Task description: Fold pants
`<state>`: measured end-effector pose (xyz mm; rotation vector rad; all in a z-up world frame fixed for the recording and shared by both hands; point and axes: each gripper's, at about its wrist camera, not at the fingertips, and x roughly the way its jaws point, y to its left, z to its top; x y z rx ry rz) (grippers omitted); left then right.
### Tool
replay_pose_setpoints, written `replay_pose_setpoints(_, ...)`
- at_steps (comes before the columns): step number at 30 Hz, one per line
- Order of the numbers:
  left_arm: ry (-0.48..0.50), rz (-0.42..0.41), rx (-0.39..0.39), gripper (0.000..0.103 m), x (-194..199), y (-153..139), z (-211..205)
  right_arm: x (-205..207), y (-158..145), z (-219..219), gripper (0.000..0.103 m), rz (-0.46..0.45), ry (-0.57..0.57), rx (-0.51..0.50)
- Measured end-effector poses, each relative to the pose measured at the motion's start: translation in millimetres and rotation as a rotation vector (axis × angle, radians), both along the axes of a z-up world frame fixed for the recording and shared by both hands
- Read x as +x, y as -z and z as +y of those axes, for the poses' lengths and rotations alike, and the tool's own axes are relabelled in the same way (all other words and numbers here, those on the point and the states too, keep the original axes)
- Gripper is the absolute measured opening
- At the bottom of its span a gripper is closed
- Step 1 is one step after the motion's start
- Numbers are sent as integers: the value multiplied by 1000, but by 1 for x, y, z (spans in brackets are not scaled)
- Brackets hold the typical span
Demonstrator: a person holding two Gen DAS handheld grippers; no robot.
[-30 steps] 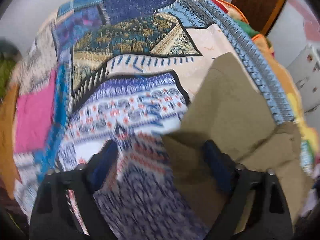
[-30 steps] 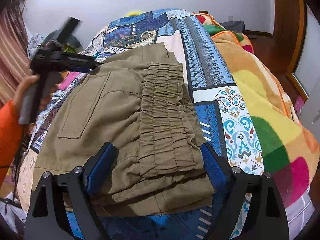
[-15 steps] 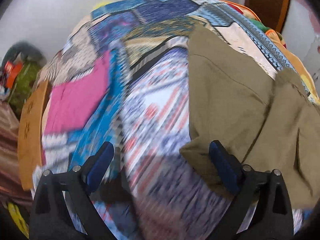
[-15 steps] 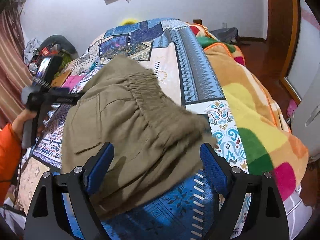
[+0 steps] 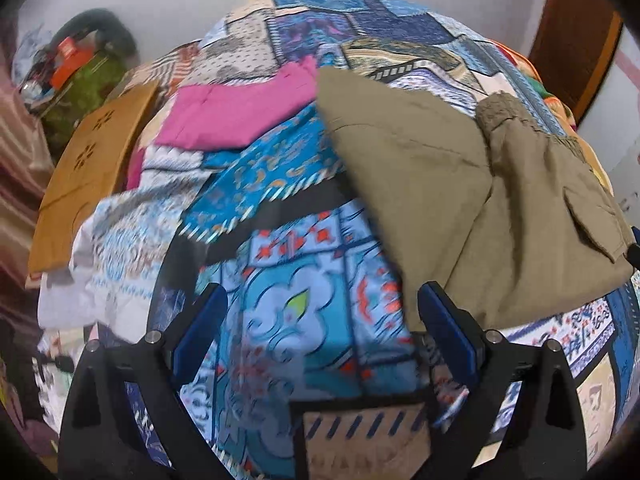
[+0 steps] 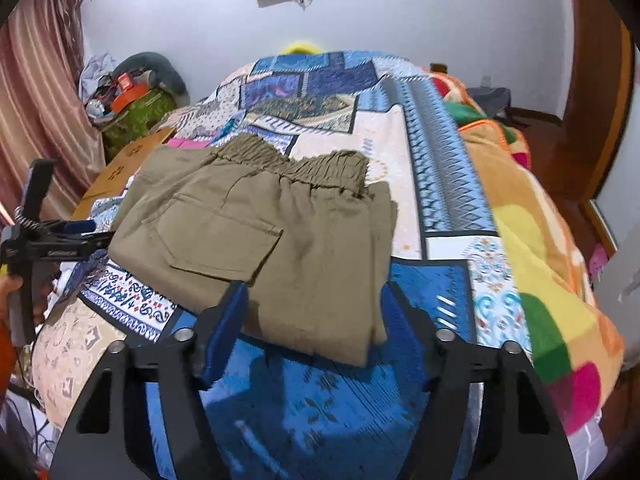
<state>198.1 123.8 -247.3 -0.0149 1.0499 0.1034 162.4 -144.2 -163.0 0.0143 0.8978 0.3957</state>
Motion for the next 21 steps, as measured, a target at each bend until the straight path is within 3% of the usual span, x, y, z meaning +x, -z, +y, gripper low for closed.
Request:
replay_pose_setpoints(4,-56,5,-77,98,-6,3,17,15,18,7,55,38,-15,-33)
replay_pose_setpoints(8,-99,4,25,97,-6,2,22,21,23,-3,52,83,-2,38)
replay_pose_setpoints(11,-88,22,0,90,-6,-4,27,17,16,-6,52,81,-14,22)
replay_pose_setpoints(15,-15,-53,-12,90,-5,-34,12,14,-2,-11,52,34,-20,16)
replay_pose_setpoints(21,166,-134,-75,90,23,-69,-45,34,-28,1,52,-28,-47,57)
